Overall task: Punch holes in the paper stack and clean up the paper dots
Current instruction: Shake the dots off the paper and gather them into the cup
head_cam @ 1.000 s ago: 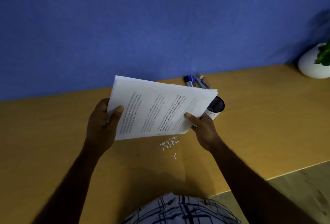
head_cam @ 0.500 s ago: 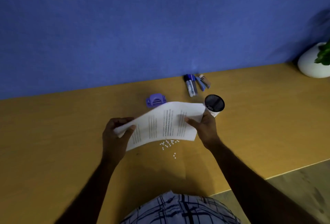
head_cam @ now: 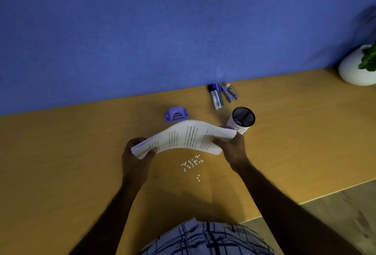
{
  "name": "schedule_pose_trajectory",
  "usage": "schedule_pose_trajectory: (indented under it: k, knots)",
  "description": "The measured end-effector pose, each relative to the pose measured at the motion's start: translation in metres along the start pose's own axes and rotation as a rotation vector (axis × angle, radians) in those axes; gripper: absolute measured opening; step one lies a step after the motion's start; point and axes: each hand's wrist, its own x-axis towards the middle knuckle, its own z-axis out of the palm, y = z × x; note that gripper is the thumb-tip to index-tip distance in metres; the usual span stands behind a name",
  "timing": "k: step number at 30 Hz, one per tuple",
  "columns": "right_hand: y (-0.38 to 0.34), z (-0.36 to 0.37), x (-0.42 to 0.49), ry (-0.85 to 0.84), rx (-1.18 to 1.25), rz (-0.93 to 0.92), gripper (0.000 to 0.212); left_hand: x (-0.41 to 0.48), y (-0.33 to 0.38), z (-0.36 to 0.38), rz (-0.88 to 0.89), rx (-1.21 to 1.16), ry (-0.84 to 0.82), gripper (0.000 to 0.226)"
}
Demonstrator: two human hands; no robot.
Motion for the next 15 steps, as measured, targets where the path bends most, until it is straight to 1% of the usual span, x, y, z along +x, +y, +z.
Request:
schedule_pose_trajectory:
  k: [2,5,8,10,12,15]
  knots:
    - [0.000,0.000,0.002,-0.007,-0.027,-0.010,0.023,0.001,0.000,0.001,-0.001,0.018,0.023,0.032]
    - [-0.009,0.001,0.004,-0.007,-0.009,-0.036,0.026,0.006,0.004,-0.002,0.033,0.058,0.050,0.034]
    - [-0.015,-0.003,0.008,-0.001,0.030,-0.021,0.017,0.015,0.004,-0.009,0.032,0.050,0.065,0.039]
    - [-0.018,-0.007,0.009,-0.020,0.050,-0.010,0.019,0.020,-0.001,-0.015,0.005,0.034,0.100,0.047]
    - [-0.020,-0.010,0.009,-0.052,0.103,-0.003,0.024,0.021,-0.008,-0.020,-0.042,0.018,0.134,0.062]
    - [-0.020,-0.012,0.006,-0.037,0.220,0.061,0.034,0.017,-0.017,-0.021,-0.251,-0.007,0.132,0.083]
